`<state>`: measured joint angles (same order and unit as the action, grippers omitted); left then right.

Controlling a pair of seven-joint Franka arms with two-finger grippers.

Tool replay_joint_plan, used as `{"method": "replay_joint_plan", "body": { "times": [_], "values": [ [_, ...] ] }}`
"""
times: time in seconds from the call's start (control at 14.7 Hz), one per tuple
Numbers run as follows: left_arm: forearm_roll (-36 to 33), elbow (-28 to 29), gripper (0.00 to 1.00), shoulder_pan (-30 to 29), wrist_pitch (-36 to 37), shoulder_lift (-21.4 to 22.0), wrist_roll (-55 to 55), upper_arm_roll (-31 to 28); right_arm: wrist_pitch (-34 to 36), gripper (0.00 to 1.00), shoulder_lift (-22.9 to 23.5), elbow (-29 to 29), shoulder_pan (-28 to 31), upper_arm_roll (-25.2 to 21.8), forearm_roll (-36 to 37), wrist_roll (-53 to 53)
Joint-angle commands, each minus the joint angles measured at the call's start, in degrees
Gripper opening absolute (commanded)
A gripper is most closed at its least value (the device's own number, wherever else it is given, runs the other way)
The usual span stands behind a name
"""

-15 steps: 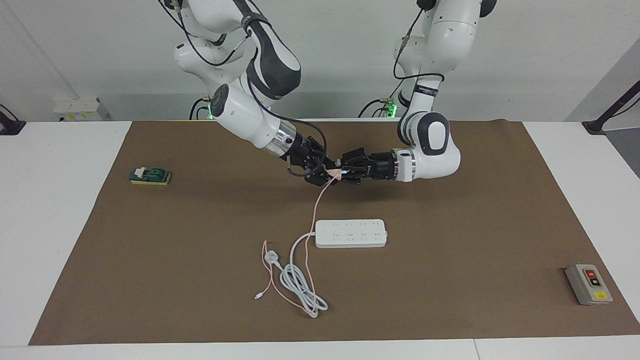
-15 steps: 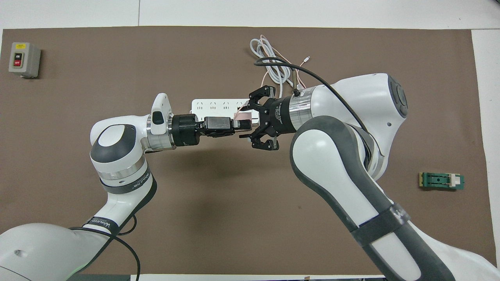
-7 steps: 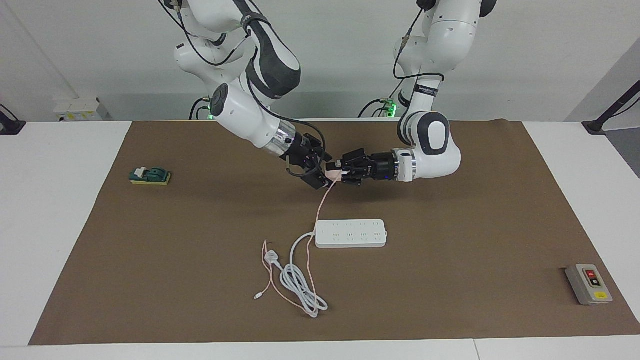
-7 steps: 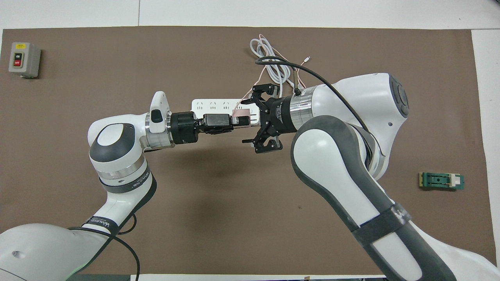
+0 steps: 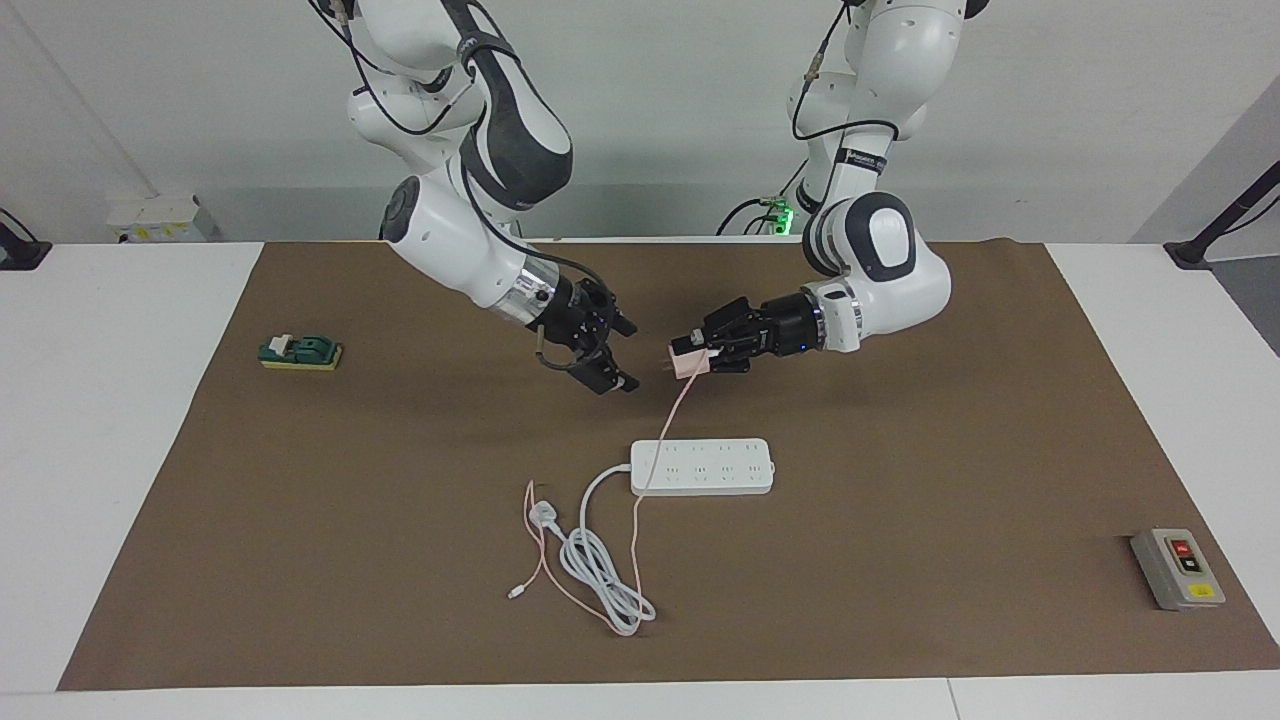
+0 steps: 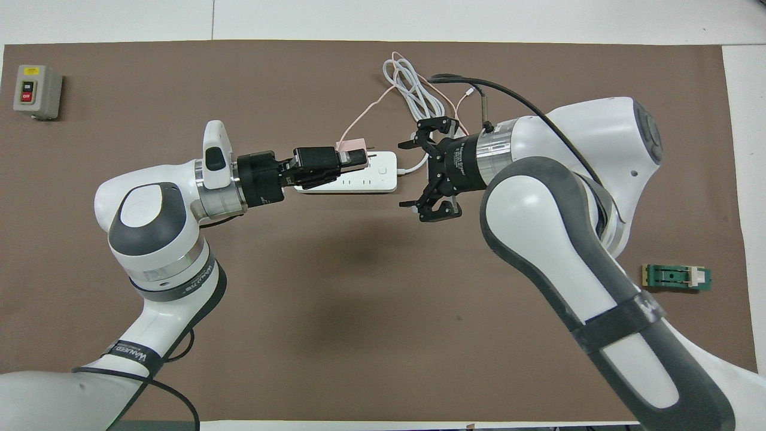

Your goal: Plug charger into power strip

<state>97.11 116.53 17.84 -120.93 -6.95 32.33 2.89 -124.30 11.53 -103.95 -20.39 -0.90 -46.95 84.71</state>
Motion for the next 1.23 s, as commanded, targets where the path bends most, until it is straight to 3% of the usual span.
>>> {"method": "replay_joint_plan", "body": {
  "times": [0.0,0.48,0.89,1.16],
  "values": [
    [-11.36,0.63,0.00,0.79,-3.78,4.74,-9.19,-0.78,2.91,1.00,-2.38,-0.99,2.72,0.29,3.18,0.72],
    [-48.91,-0.25,0.00,-5.71,4.98,14.24,-32.04,-1.40,7.66,1.00,-3.97,-0.82,10.80,0.11,9.42,-5.85],
    [-72.99,-7.26,0.00,-7.91,17.99,14.68,-42.07,-1.40,10.92,1.00,-4.67,-0.56,16.43,0.20,14.42,-17.19],
    [-83.20,-7.46,0.00,-7.91,23.19,16.17,-42.27,-1.40,11.01,1.00,-4.76,-0.55,18.63,0.20,19.08,-26.33]
  ]
}}
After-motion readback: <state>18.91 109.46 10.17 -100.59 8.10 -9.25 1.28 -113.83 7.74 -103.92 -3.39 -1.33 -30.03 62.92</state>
